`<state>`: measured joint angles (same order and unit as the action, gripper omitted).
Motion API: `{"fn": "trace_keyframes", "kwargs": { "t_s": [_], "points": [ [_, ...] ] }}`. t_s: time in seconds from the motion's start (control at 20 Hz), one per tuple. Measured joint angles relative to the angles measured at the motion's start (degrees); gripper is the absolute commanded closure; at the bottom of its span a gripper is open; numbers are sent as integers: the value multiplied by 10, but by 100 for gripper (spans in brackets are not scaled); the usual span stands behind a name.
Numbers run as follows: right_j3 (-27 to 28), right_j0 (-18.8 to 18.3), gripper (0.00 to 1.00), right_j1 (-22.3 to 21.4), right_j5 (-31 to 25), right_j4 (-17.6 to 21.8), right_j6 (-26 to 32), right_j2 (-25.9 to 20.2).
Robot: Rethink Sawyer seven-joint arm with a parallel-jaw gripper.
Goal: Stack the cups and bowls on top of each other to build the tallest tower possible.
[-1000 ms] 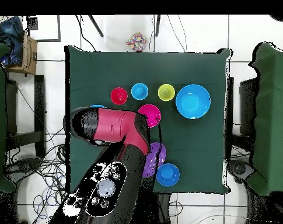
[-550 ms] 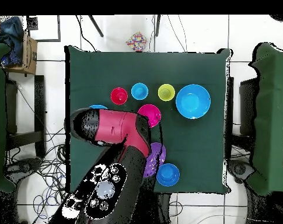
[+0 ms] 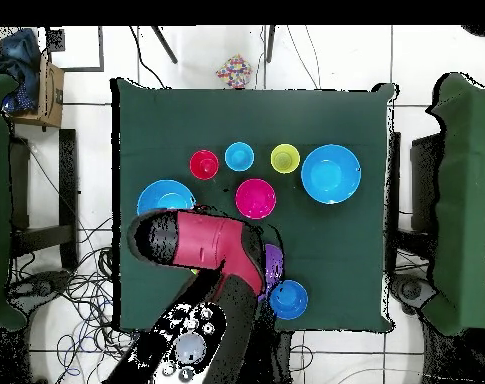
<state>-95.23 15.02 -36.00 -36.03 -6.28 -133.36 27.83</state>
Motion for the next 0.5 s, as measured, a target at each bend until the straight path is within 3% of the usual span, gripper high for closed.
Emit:
{"fn": "trace_keyframes", "kwargs": {
  "t_s": [0.3, 0.5],
  "points": [
    [-70, -3, 0, -81, -3, -10, 0, 0],
    [-88, -9, 0, -118, -14, -15, 0, 1]
  ]
}}
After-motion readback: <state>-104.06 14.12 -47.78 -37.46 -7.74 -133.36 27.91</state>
